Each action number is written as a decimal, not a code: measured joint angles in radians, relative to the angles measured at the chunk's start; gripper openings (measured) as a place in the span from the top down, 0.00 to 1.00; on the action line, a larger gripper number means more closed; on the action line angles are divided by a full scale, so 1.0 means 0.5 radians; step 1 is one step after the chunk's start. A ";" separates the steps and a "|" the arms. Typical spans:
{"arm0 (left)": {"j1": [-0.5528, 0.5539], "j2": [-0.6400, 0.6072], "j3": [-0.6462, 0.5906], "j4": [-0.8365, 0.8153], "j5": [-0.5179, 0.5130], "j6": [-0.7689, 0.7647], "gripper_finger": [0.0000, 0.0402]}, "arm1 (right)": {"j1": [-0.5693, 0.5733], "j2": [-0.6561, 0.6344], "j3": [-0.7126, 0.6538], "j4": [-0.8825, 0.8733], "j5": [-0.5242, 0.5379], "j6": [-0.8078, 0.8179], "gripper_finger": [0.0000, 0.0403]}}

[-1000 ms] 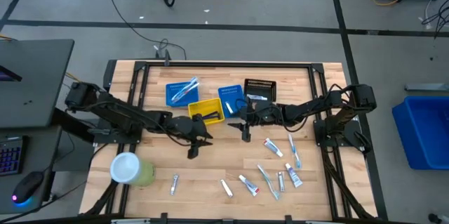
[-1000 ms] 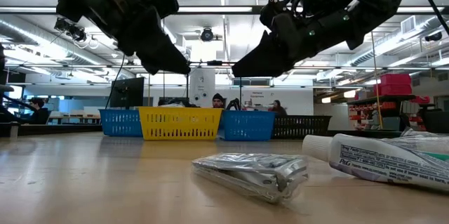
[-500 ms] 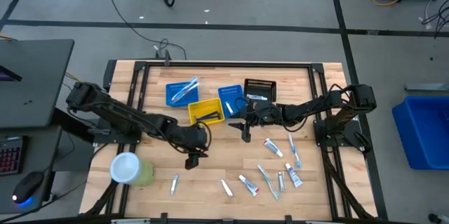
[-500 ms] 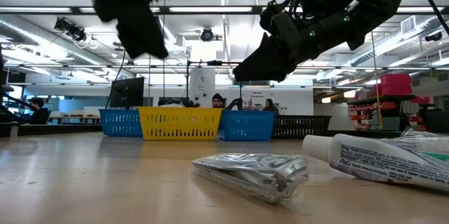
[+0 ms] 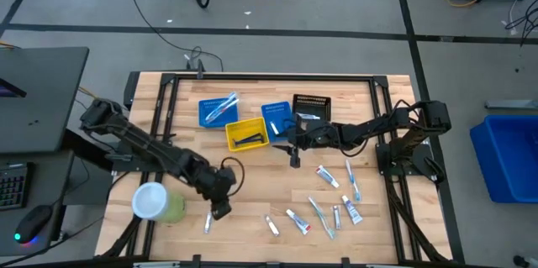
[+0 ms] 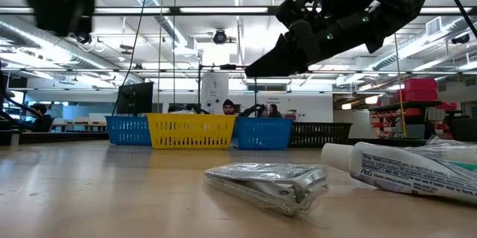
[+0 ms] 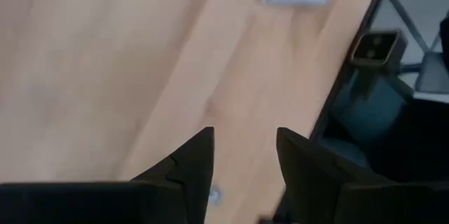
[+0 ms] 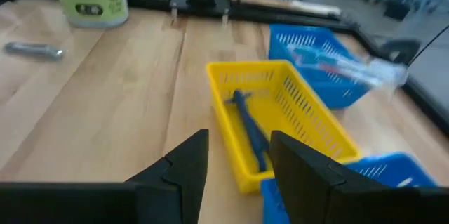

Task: Pick & Place Travel size toiletries
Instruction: Put the nail cutter into the right blue bin, then put the toothpaste into the black bin

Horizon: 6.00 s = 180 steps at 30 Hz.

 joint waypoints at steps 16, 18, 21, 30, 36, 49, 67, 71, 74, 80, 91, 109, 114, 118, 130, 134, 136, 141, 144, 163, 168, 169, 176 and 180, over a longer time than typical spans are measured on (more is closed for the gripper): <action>-0.203 0.491 0.001 -0.159 0.265 -0.830 0.54 | -0.102 -0.003 0.001 0.252 0.000 -0.024 0.58; -0.214 0.513 0.001 -0.145 0.279 -0.902 0.54 | -0.113 -0.002 0.000 0.268 0.000 -0.032 0.59; -0.220 0.541 0.002 -0.153 0.296 -1.018 0.54 | -0.118 -0.002 0.002 0.278 0.001 -0.035 0.59; -0.256 0.628 0.005 -0.158 0.315 -1.074 0.54 | -0.119 -0.002 0.001 0.266 -0.002 -0.035 0.59; -0.261 0.714 0.005 -0.126 0.330 -1.002 0.54 | -0.119 -0.002 0.001 0.275 -0.002 -0.035 0.60; -0.199 0.719 0.000 -0.148 0.316 -0.765 0.80 | -0.119 -0.002 0.001 0.264 -0.002 -0.035 0.59; 0.284 0.560 0.460 -0.399 -0.406 0.285 0.86 | -0.114 -0.144 0.000 -0.393 -0.001 -0.013 0.63; 0.494 0.560 0.515 -0.278 -0.581 0.644 0.83 | -0.114 -0.331 0.001 -0.882 -0.001 0.151 0.66; 0.679 0.560 0.523 -0.085 -0.671 0.888 0.81 | -0.114 -0.462 0.000 -1.170 -0.001 0.356 0.67; 1.044 0.564 0.523 0.315 -0.585 1.245 0.82 | -0.113 -0.568 0.000 -1.447 -0.001 0.675 0.69; 1.467 0.568 0.435 0.579 -0.362 1.465 0.81 | -0.110 -0.568 -0.036 -1.702 -0.001 0.941 0.70; 1.481 0.798 0.451 0.717 -0.283 1.361 0.81 | -0.111 -0.566 -0.247 -1.577 0.000 1.156 0.72; 1.489 0.795 0.454 0.723 -0.327 1.375 0.80 | -0.111 -0.566 -0.247 -1.531 0.001 1.138 0.73; 1.485 0.796 0.454 0.729 -0.341 1.441 0.75 | -0.111 -0.566 -0.247 -1.500 0.000 1.136 0.74; 1.486 0.890 0.502 0.698 -0.300 1.476 0.56 | -0.111 -0.566 -0.247 -1.417 0.000 1.138 0.74; 1.476 0.783 0.579 0.652 -0.251 1.531 0.56 | -0.111 -0.566 -0.247 -1.369 0.022 1.139 0.73; 1.465 0.718 0.609 0.651 -0.247 1.577 0.57 | -0.111 -0.566 -0.247 -1.341 0.081 1.140 0.73; 1.432 0.478 0.630 0.462 -0.287 1.719 0.60 | -0.111 -0.566 -0.247 -1.307 0.277 1.156 0.75; 1.426 0.332 0.627 0.300 -0.311 1.837 0.62 | -0.108 -0.566 -0.247 -1.309 0.246 1.140 0.76; 1.270 -0.638 -0.534 0.882 -0.226 2.114 0.62 | 0.016 -0.565 -0.247 -0.738 0.365 0.856 0.50; 1.211 -0.791 -0.979 1.465 -0.092 2.074 0.62 | 0.029 -0.565 -0.246 -0.640 0.397 0.858 0.48; 1.203 -0.809 -1.050 1.536 -0.080 2.066 0.62 | 0.030 -0.565 -0.247 -0.603 0.394 0.866 0.49; 1.171 -0.858 -1.234 1.717 -0.069 2.057 0.62 | 0.096 -0.578 -0.200 -0.466 0.361 0.753 0.53; 1.164 -0.859 -1.234 1.729 -0.069 2.060 0.62 | 0.187 -0.641 0.077 -0.834 0.297 0.655 0.54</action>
